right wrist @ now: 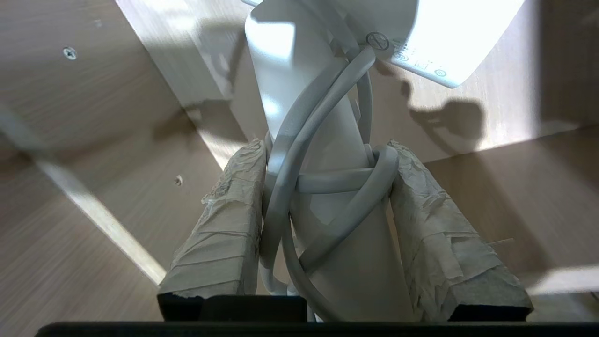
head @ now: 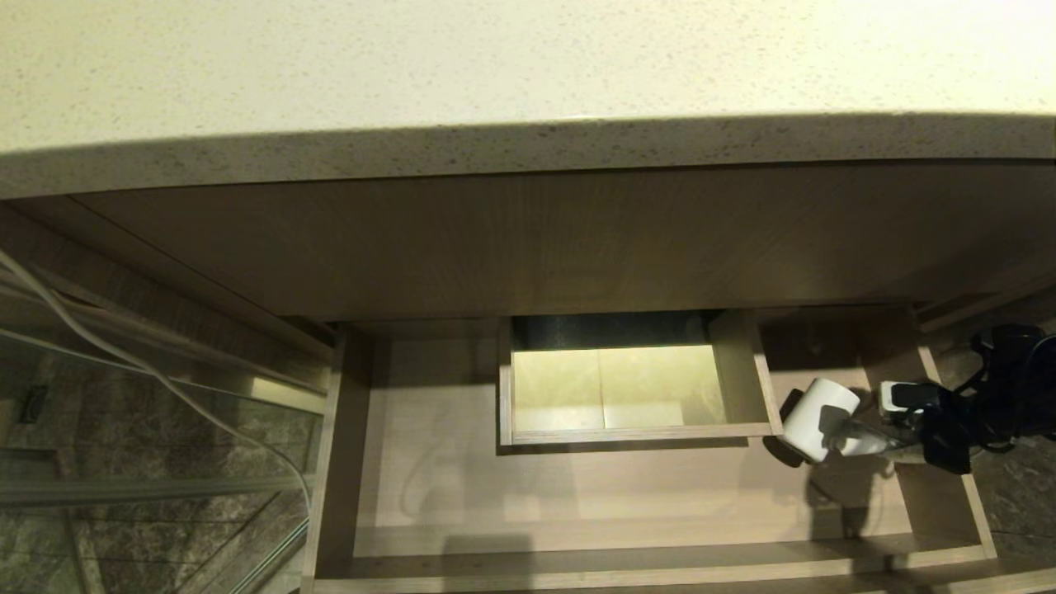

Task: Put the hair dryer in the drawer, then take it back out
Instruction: Take the hairdryer out

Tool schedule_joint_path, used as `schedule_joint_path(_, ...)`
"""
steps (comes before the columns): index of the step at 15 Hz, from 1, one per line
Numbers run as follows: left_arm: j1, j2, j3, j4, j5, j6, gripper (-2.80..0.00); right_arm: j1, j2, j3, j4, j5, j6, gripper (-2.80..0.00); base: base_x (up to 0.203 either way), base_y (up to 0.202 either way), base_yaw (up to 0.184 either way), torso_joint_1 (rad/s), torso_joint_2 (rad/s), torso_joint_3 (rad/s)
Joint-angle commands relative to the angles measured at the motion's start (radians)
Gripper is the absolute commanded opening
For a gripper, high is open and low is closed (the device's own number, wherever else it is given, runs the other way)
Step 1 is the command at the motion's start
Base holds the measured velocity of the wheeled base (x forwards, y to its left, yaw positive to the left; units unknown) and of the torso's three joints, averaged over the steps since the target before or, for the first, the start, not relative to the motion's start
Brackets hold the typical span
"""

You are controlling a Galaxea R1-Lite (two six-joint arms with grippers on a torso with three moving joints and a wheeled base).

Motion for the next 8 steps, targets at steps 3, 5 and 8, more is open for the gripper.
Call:
schedule_joint_path(3, 0.0, 0.0, 0.04, -0.002, 0.0, 0.0, -2.8, -0.01, -0.095, 0.045, 0.0, 0.005, -0.01, -2.8, 0.0, 0.0, 0.0, 0.0, 0.0, 0.0)
schedule_joint_path(5, 0.0, 0.0, 0.04, -0.002, 0.0, 0.0, -2.8, -0.015, -0.127, 0.061, 0.002, 0.006, -0.009, -2.8, 0.0, 0.0, 0.0, 0.0, 0.0, 0.0)
schedule_joint_path(8, 0.0, 0.0, 0.04, -0.002, 0.0, 0.0, -2.8, -0.018, -0.199, 0.072, 0.0, 0.007, -0.007, -2.8, 0.0, 0.0, 0.0, 0.0, 0.0, 0.0)
